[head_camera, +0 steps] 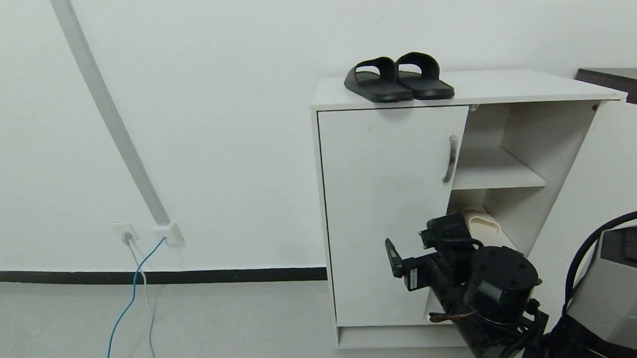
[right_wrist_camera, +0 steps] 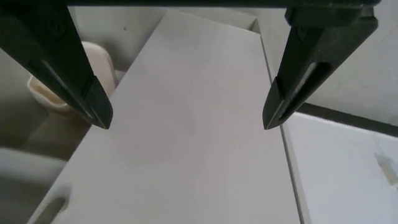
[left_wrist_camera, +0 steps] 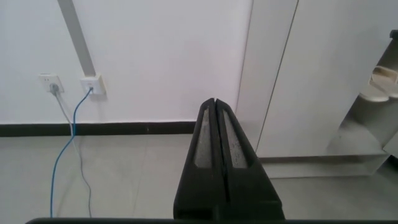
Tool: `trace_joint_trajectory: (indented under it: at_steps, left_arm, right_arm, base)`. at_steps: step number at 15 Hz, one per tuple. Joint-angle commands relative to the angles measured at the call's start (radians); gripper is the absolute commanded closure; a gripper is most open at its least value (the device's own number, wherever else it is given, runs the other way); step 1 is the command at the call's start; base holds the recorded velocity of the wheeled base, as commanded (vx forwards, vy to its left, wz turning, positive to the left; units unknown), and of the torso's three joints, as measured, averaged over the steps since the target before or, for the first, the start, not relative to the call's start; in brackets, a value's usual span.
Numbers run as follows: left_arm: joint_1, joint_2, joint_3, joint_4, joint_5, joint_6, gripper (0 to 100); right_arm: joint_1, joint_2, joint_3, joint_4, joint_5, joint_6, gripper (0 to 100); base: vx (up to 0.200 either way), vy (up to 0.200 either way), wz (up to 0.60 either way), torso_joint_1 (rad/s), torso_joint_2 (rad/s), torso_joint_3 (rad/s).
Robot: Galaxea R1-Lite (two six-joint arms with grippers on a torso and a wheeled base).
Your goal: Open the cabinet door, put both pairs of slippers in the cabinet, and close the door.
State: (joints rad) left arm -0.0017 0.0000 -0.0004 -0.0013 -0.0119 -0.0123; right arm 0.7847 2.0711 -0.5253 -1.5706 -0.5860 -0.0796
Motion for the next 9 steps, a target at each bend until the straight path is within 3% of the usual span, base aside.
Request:
trace_joint_trajectory:
  at_steps: [1, 9]
  left_arm:
    - [0.000, 0.002, -0.001, 0.000, 0.000, -0.001, 100]
    - [0.000, 0.002, 0.000, 0.001, -0.010, 0.028, 100]
  right_arm:
    - [-0.001, 0.001, 0.001, 0.000, 0.000, 0.000, 0]
    - [0.001, 0.001, 0.001, 0.000, 0.000, -0.003, 0]
  base:
    - [0.000, 0.000, 0.00, 0.095, -0.45, -0.364]
    - [0.000, 0.000, 0.00, 0.129, -0.46, -0.336]
